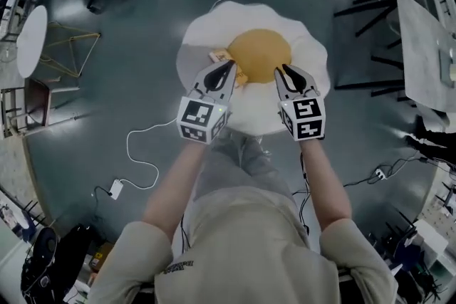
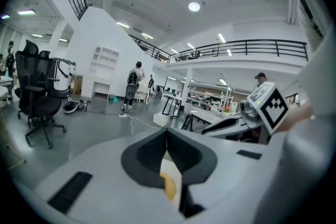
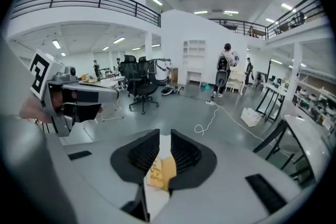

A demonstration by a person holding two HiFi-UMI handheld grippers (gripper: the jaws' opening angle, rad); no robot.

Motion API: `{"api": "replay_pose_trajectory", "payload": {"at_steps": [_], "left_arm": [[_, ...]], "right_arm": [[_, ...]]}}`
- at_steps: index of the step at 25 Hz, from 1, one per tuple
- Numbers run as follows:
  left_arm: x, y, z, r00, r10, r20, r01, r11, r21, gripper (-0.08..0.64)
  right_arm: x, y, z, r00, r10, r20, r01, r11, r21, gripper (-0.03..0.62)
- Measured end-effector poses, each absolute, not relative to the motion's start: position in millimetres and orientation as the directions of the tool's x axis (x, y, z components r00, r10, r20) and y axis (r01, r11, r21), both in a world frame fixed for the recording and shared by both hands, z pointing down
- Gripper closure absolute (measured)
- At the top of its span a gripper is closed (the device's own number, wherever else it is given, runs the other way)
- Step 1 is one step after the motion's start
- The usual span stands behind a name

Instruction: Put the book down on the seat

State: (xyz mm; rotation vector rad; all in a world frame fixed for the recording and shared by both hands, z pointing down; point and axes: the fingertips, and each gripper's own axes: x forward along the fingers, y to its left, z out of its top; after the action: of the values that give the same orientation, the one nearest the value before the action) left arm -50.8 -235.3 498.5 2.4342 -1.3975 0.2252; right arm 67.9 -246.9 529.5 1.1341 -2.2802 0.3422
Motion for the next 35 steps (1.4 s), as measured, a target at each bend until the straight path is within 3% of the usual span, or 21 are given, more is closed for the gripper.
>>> {"api": "replay_pose_trajectory", "payload": {"at_steps": [8,11,17,24,30,35], "left_arm": [[-22.0,-207.6,342.7,0.589,-0.806,0.058,-0.806,-0.581,0.115,0.549],[-11.0,-194.5,303.2,0.591,-0.807,0.013,-0.807,-0.591,0.004,0.549],[5.1,-168.2,234.8,0.613,-0.786,-0.082,-0.790,-0.612,-0.036,0.548],[-1.8,-133.2,181.5,0.642,-0.753,-0.145,-0.766,-0.638,-0.078,0.549],[-7.9,-118.4,177.7,0.627,-0.770,-0.120,-0.776,-0.602,-0.187,0.549],[-7.7,-116.0,195.7,0.629,-0.775,-0.058,-0.772,-0.614,-0.165,0.549]], "right_arm": [[100.6,-221.1,371.2,-0.503,-0.774,0.384,-0.800,0.585,0.131,0.532],[109.8,-206.9,320.2,-0.523,-0.797,0.302,-0.792,0.586,0.173,0.535],[132.6,-170.8,236.7,-0.513,-0.848,0.129,-0.830,0.529,0.177,0.537],[134.6,-131.9,167.3,-0.517,-0.854,-0.054,-0.849,0.504,0.155,0.557],[138.3,-121.0,159.7,-0.506,-0.857,-0.095,-0.857,0.489,0.161,0.567],[141.6,-120.6,172.7,-0.502,-0.860,-0.094,-0.862,0.489,0.133,0.571]]}}
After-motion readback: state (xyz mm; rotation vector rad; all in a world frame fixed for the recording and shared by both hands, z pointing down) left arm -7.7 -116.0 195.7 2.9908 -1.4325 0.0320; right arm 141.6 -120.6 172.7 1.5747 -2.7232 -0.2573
